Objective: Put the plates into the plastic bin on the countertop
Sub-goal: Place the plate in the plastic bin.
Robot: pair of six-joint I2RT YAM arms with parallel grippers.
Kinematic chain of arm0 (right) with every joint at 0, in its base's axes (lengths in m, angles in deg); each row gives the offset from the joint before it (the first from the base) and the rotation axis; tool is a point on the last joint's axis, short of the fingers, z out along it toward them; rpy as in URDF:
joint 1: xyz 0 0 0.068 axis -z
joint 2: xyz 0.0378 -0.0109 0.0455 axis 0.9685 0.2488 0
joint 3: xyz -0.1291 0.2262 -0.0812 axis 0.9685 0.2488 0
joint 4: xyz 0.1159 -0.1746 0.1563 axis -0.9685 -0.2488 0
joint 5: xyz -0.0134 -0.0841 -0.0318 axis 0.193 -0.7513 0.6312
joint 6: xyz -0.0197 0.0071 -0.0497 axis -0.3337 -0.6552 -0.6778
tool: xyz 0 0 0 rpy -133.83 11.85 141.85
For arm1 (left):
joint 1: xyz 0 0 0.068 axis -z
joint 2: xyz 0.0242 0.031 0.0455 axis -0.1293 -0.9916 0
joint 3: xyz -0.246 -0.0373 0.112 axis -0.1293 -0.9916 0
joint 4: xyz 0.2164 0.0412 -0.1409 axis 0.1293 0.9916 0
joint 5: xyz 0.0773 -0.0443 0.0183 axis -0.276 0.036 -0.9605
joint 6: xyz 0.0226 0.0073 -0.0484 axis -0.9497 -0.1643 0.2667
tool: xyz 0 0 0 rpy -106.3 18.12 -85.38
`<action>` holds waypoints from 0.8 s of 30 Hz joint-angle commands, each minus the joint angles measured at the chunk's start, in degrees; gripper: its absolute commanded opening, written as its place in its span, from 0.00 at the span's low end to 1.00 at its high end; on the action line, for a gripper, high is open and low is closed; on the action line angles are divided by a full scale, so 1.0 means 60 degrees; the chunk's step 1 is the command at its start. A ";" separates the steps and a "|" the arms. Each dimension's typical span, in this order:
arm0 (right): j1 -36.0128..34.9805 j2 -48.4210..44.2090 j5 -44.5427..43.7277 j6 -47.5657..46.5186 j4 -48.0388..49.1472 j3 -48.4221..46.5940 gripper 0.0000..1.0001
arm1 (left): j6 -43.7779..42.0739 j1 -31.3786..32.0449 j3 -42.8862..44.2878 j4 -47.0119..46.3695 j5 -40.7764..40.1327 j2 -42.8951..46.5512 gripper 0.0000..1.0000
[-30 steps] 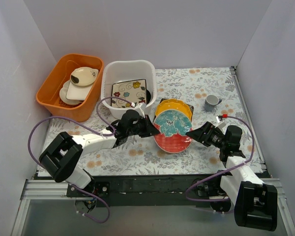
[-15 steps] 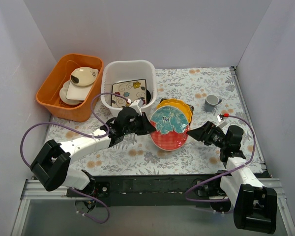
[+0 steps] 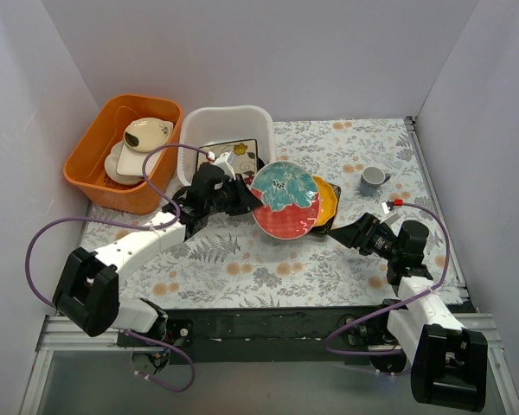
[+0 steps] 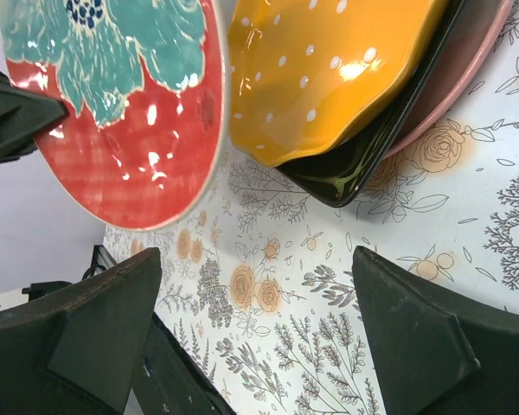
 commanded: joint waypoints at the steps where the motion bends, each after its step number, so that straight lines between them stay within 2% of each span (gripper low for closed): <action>1: 0.0047 -0.0042 0.0100 -0.0165 0.0416 -0.0179 0.98 | 0.0118 -0.0614 0.0981 -0.1050 0.1062 0.0936 0.00; 15: 0.0047 0.0749 0.0291 -0.0311 0.0782 -0.0238 0.98 | -0.0454 -0.2152 0.2475 -0.0259 0.1385 0.0703 0.00; 24: 0.0047 0.0720 0.0232 -0.0326 0.0782 -0.0179 0.98 | 0.0234 -0.3265 0.2973 -0.0171 0.2073 0.0175 0.00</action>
